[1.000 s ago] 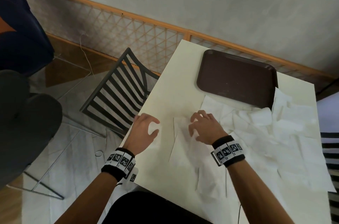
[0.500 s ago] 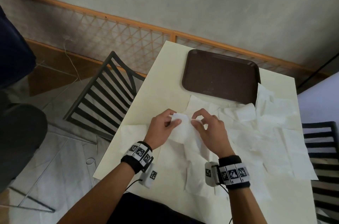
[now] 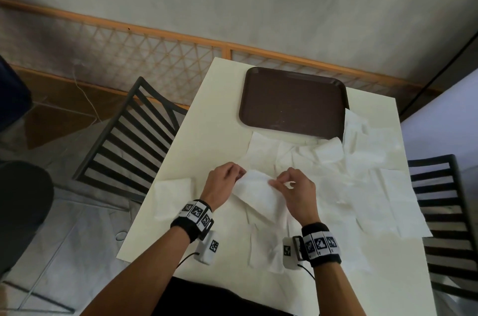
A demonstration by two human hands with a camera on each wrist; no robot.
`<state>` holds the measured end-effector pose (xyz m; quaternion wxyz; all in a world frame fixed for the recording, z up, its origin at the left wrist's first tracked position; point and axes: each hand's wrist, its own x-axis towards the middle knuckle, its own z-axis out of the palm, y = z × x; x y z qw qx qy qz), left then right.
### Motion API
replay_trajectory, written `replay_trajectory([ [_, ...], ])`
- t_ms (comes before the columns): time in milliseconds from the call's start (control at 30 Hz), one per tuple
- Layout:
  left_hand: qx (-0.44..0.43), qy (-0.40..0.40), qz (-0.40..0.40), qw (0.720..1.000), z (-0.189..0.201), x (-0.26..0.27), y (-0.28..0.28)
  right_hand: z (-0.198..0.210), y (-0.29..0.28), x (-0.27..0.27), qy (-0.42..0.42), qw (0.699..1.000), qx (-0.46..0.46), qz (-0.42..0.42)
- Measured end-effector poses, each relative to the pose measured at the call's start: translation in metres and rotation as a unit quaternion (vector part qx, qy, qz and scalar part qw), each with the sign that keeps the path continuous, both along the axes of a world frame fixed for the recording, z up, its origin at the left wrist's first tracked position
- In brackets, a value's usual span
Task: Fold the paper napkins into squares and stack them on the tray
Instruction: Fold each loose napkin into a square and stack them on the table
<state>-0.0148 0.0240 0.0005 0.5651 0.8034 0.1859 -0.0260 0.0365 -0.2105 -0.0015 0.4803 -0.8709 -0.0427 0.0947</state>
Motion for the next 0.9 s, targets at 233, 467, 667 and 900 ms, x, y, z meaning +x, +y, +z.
replay_trajectory([
  [233,-0.065,-0.015,-0.033,0.997,0.014,-0.001,0.009,0.005,-0.009,0.005,0.024,0.999,-0.025,0.014],
  [467,-0.092,-0.023,0.001,0.995,0.023,-0.001,0.02,0.008,-0.016,0.002,0.047,0.995,-0.045,0.081],
  [667,-0.114,-0.011,-0.009,0.993,0.021,-0.006,0.023,0.002,-0.024,-0.005,0.057,0.995,-0.051,0.062],
  [900,0.017,-0.021,-0.019,0.999,0.016,-0.002,0.014,0.052,-0.026,-0.013,0.1,0.988,0.07,0.097],
])
